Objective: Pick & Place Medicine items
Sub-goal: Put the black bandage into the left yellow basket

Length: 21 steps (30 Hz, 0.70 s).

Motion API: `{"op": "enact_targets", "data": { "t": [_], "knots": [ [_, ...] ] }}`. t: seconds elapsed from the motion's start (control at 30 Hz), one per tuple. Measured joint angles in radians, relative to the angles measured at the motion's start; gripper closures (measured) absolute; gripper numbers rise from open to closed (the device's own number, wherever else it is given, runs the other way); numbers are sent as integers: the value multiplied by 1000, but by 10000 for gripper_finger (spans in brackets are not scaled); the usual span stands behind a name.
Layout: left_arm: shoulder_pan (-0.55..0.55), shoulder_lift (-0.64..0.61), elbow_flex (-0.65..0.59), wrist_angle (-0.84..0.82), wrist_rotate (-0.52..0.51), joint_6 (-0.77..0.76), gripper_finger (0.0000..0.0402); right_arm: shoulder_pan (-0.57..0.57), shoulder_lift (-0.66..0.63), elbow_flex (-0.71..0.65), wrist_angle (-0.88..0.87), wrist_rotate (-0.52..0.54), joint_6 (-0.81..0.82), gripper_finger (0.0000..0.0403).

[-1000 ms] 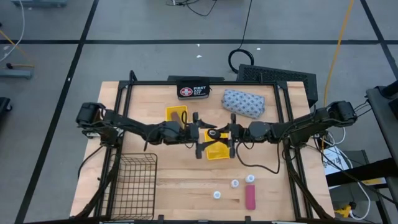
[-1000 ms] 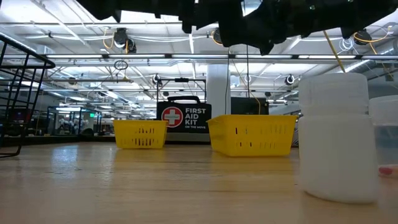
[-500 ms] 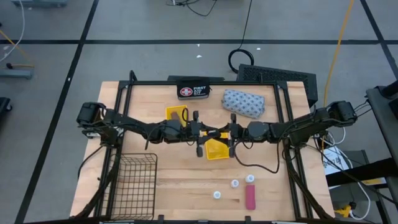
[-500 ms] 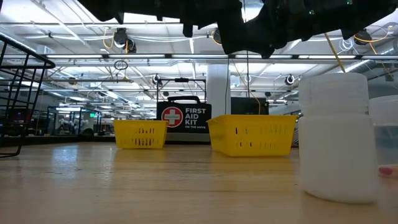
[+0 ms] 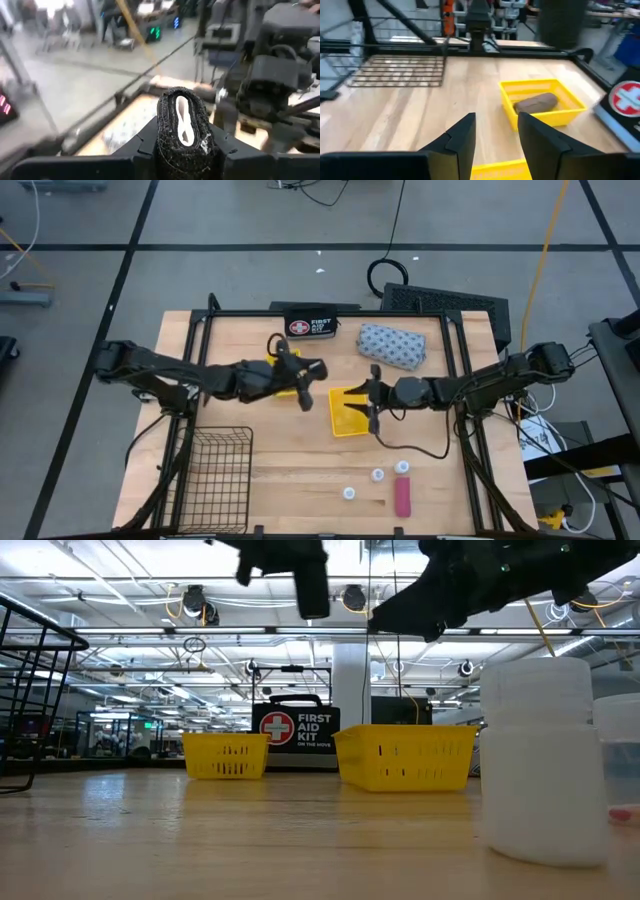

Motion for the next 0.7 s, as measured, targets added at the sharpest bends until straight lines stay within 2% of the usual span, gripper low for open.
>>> {"op": "enact_targets", "data": {
  "t": [0.13, 0.27, 0.43, 0.57, 0.7],
  "knots": [
    [11, -42, 0, -96, -26, -150, 309, 0, 2, 0, -5, 0, -1, 266],
    [19, -40, 0, -92, 78, -192, 309, -9, 2, 0, 56, 1, -8, 268],
    [18, -20, -1, -18, 165, -114, 309, -31, 2, 0, 192, 3, -3, 263],
    [5, -6, -21, 144, 234, 50, 309, -49, 2, 0, 271, -3, -7, 246],
    [11, 0, -54, 362, 357, 150, 309, -60, 2, 0, 330, -78, -29, 218]
  ]
}}
